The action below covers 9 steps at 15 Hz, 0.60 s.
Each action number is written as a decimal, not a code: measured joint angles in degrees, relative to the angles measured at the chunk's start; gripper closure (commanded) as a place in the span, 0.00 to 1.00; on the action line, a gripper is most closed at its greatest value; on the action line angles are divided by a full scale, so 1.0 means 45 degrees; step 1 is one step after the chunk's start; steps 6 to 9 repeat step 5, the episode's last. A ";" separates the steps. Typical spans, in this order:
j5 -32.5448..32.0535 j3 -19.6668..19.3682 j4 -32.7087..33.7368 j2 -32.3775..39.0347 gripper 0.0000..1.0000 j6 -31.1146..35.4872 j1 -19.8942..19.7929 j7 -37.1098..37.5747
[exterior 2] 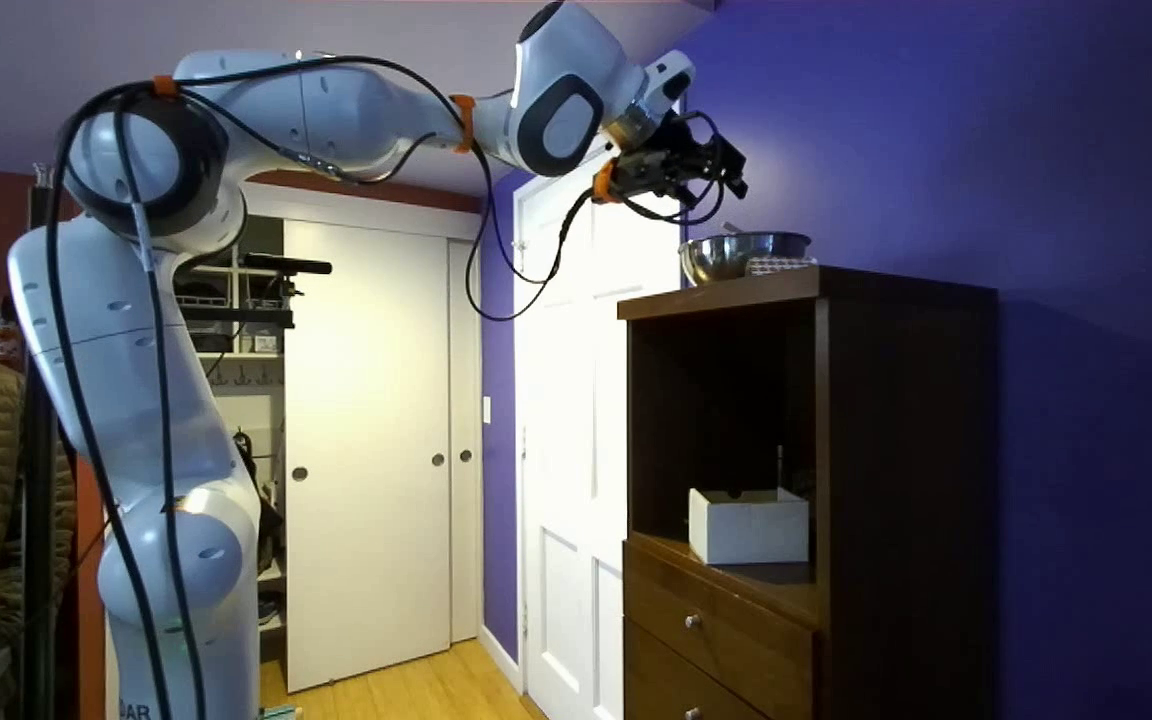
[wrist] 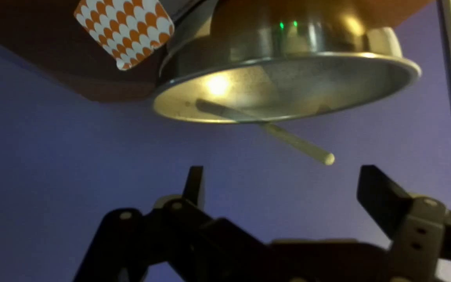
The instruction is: Take the spoon from the shelf and place it into the metal bowl
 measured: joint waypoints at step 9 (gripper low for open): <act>0.1500 -0.1183 -0.0994 -0.2289 0.00 -0.1283 0.1073 -0.0912</act>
